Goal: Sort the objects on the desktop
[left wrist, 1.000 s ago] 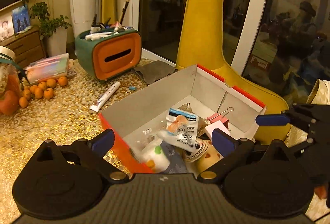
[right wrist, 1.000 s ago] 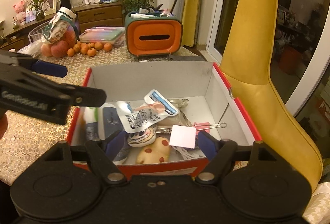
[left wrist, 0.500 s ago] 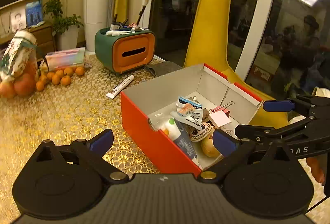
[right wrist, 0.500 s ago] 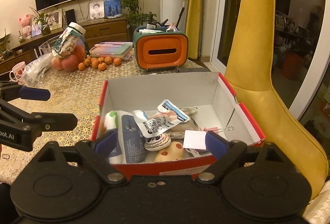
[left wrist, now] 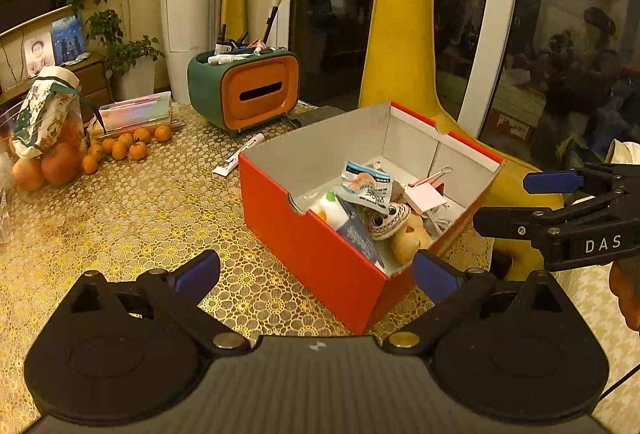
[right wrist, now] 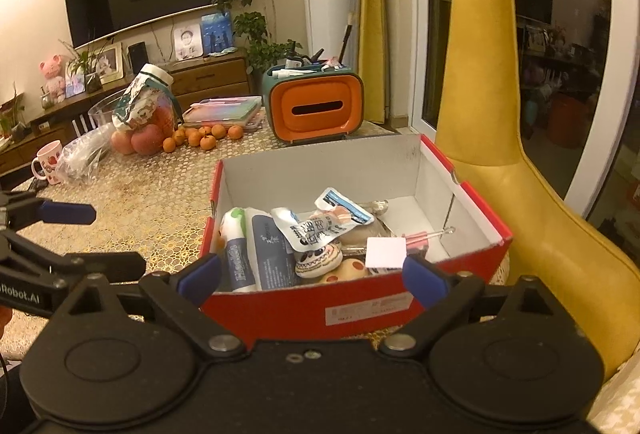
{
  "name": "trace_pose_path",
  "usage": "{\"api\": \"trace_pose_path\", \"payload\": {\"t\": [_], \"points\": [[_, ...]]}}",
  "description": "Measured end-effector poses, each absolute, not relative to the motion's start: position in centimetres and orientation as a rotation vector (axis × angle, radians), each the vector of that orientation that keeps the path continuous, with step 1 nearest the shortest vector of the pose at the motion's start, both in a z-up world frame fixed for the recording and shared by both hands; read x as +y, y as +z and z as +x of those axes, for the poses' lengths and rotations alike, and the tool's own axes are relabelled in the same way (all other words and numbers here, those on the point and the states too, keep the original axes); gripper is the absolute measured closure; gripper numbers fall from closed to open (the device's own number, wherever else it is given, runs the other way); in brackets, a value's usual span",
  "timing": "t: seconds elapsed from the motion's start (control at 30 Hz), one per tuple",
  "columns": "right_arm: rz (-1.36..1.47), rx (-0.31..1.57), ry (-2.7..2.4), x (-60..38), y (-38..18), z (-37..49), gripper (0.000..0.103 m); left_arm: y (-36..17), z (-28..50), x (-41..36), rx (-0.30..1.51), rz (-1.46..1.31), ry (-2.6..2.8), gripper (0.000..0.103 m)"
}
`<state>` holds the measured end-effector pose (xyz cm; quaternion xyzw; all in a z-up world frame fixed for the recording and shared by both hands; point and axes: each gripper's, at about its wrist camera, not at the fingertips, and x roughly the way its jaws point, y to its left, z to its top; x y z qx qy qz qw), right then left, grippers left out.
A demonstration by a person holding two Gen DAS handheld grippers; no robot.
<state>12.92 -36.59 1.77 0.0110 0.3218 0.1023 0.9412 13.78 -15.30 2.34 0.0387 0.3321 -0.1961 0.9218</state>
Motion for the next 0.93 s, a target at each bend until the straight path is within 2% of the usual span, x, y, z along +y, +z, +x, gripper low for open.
{"api": "trace_pose_path", "payload": {"t": [0.93], "points": [[0.096, 0.708, 0.143, -34.4, -0.7, 10.3, 0.006, 1.0, 11.8, -12.9, 0.713, 0.050, -0.394, 0.000]]}}
